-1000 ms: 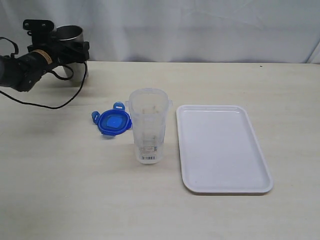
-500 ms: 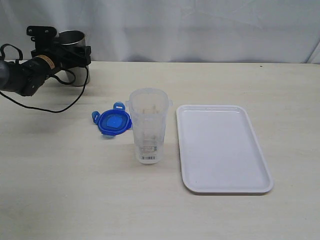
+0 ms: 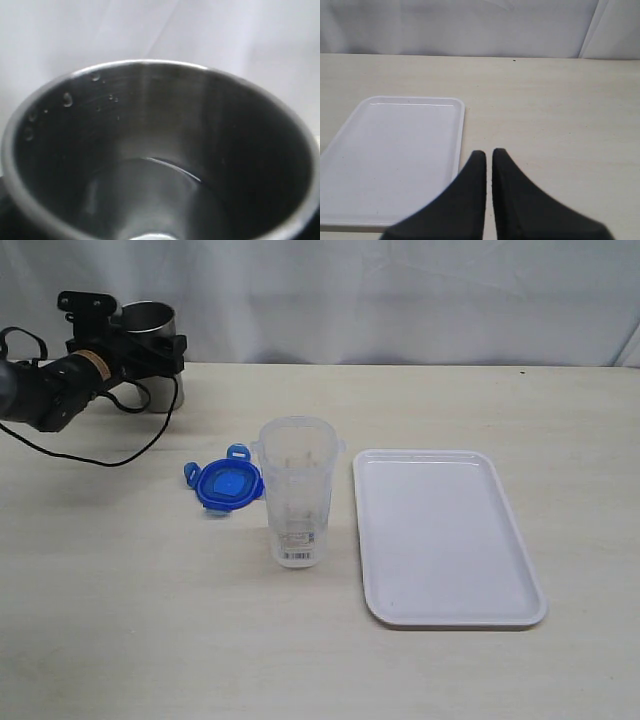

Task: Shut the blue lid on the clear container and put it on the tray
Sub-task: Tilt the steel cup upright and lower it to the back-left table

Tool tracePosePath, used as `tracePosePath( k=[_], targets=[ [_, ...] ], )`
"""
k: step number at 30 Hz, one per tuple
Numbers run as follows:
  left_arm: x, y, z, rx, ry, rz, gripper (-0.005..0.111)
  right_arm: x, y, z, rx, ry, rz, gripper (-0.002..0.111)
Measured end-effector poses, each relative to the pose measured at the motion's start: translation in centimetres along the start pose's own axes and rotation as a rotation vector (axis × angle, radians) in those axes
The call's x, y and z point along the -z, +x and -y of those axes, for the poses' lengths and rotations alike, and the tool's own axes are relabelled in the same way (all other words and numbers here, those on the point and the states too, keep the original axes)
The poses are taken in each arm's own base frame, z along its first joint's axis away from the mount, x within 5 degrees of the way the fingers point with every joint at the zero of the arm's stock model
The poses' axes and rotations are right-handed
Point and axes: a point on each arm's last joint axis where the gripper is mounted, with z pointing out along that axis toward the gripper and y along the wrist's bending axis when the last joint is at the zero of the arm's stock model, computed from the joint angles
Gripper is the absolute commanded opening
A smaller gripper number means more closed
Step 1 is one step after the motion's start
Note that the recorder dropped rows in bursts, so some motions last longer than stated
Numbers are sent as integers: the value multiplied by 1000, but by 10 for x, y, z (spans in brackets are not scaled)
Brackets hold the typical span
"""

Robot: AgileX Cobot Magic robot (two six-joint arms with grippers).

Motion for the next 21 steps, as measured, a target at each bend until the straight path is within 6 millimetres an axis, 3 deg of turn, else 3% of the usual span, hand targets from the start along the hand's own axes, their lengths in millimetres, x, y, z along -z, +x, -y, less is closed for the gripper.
tracePosePath(
  k=[3, 14, 21],
  targets=[
    [1, -1, 3, -8, 29, -13, 66, 0, 0, 0, 0, 0, 0, 5],
    [2, -4, 5, -35, 50, -46, 67, 0, 0, 0, 0, 0, 0, 5],
    [2, -5, 5, -44, 47, -61, 84, 0, 0, 0, 0, 0, 0, 5]
  ],
)
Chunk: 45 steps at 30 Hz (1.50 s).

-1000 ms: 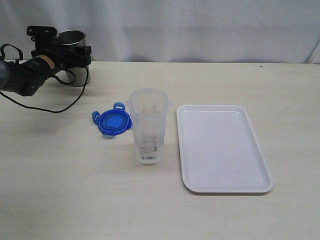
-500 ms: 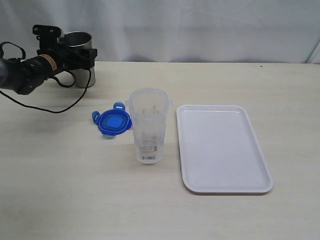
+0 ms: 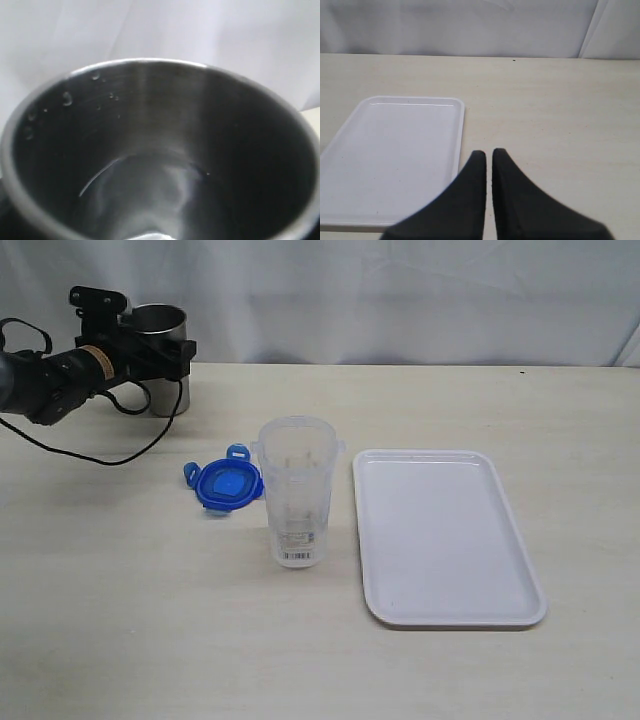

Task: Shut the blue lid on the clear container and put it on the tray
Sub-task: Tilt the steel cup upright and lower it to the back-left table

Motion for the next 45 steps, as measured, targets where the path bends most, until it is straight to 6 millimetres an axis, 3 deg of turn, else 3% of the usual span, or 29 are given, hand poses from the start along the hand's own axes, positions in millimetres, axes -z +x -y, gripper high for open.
tracePosePath(
  k=[15, 27, 45],
  targets=[
    [0, 5, 0, -21, 3, -55, 87, 0, 0, 0, 0, 0, 0, 5],
    [1, 4, 1, 2, 6, -68, 101, 0, 0, 0, 0, 0, 0, 5],
    [6, 21, -4, -18, -61, -200, 101, 0, 0, 0, 0, 0, 0, 5]
  ],
)
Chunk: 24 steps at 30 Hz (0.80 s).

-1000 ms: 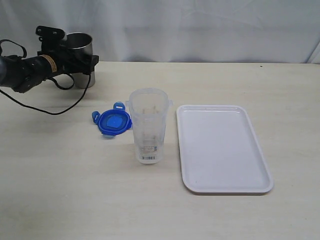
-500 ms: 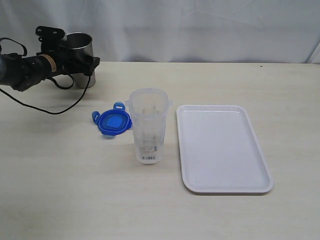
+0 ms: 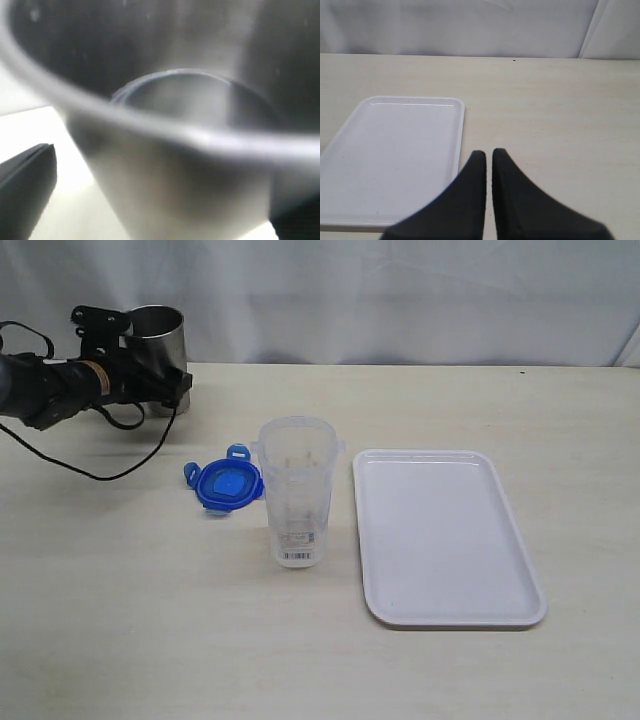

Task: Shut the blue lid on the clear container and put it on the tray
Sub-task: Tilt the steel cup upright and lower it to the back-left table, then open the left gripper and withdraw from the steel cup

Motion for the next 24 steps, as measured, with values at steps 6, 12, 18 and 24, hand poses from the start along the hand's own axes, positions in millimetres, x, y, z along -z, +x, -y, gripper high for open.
tracePosePath(
  k=[6, 12, 18, 24],
  targets=[
    [10, 7, 3, 12, 28, 3, 101, 0, 0, 0, 0, 0, 0, 5],
    [23, 9, -1, 26, 27, -3, 101, 0, 0, 0, 0, 0, 0, 5],
    [40, 20, 5, 42, 32, -53, 101, 0, 0, 0, 0, 0, 0, 5],
    [70, 14, 13, 45, 42, -55, 101, 0, 0, 0, 0, 0, 0, 5]
  ],
)
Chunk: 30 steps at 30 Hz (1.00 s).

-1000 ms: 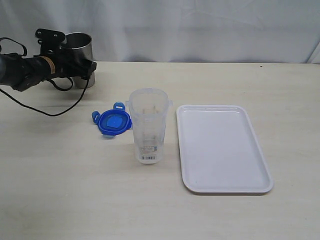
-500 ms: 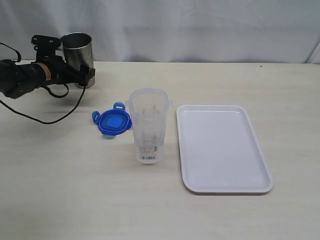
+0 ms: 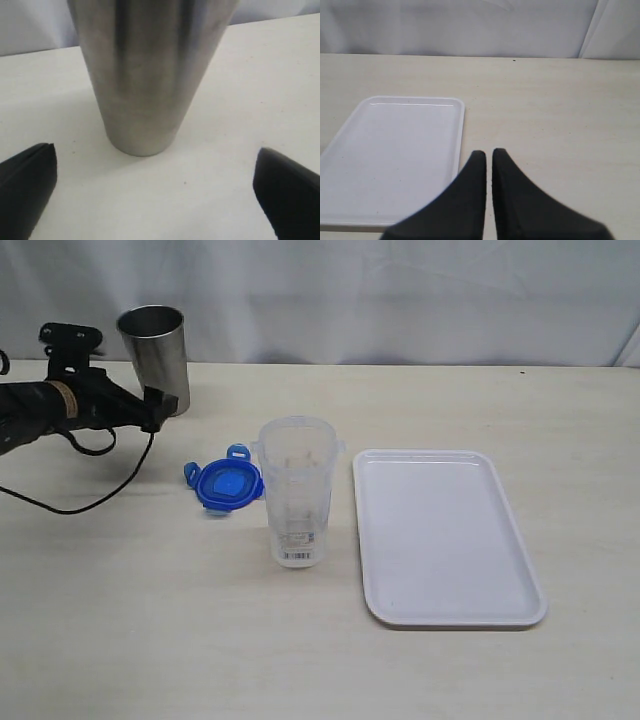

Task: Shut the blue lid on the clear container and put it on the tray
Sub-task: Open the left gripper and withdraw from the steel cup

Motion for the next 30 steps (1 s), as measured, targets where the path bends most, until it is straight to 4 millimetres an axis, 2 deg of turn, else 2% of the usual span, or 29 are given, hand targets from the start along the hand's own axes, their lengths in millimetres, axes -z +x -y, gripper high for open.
tracePosePath(
  k=[4, 6, 9, 12, 16, 19, 21, 25, 30],
  targets=[
    [38, -6, 11, -2, 1, 3, 101, 0, 0, 0, 0, 0, 0, 5],
    [62, -16, 18, -5, -3, 34, 101, 0, 0, 0, 0, 0, 0, 5],
    [112, -53, 25, 0, -56, 123, 101, 0, 0, 0, 0, 0, 0, 5],
    [158, -86, 21, 26, -219, 121, 101, 0, 0, 0, 0, 0, 0, 5],
    [205, -113, -6, -1, -601, -120, 101, 0, 0, 0, 0, 0, 0, 5],
    [220, -117, -11, 30, -696, -264, 101, 0, 0, 0, 0, 0, 0, 5],
    [223, -117, -10, 46, -682, -354, 101, 0, 0, 0, 0, 0, 0, 5],
    [214, -106, 6, 79, -474, -491, 101, 0, 0, 0, 0, 0, 0, 5],
    [200, -104, 24, 155, -252, -486, 101, 0, 0, 0, 0, 0, 0, 5]
  ],
)
